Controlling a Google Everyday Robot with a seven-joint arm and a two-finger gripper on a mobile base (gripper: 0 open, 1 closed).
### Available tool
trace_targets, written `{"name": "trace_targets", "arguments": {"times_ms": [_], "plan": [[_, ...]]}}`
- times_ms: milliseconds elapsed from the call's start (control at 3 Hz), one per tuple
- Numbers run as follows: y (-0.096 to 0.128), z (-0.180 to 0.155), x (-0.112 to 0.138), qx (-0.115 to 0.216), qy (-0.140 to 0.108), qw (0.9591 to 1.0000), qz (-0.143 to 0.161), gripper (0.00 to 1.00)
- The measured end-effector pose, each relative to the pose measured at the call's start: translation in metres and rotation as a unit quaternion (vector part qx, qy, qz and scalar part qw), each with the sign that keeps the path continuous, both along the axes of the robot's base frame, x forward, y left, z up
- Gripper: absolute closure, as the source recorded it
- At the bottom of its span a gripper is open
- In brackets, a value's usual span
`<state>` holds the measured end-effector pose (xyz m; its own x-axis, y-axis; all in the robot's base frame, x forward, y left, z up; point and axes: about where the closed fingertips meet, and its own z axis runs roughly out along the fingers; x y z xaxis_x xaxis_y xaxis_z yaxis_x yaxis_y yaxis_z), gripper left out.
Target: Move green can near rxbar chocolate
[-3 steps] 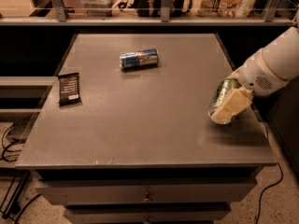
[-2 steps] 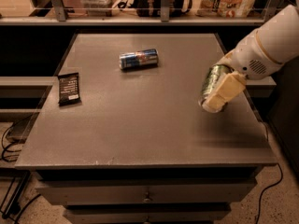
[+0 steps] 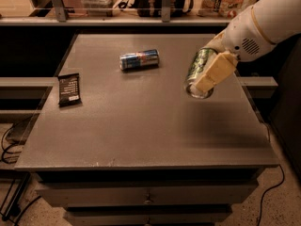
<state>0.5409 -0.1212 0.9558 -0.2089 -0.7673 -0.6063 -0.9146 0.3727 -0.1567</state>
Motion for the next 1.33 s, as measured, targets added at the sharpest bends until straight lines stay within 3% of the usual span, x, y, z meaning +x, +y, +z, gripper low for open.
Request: {"name": "trace_targets", "arguments": {"times_ms": [333,667,1000,1333], "plan": [[0.039,-0.010,0.000,0.038,0.002,0.9991,0.020,1.00],[0.100,-0.024,0.003,0.096,0.020,0.9936,0.057,1.00],[0.156,-0.033,0.004,0.147,0.033,0.9846,0.088,1.00],[0.202,-0.043,0.012,0.191,0.047,0.9753,0.101,1.00]]}}
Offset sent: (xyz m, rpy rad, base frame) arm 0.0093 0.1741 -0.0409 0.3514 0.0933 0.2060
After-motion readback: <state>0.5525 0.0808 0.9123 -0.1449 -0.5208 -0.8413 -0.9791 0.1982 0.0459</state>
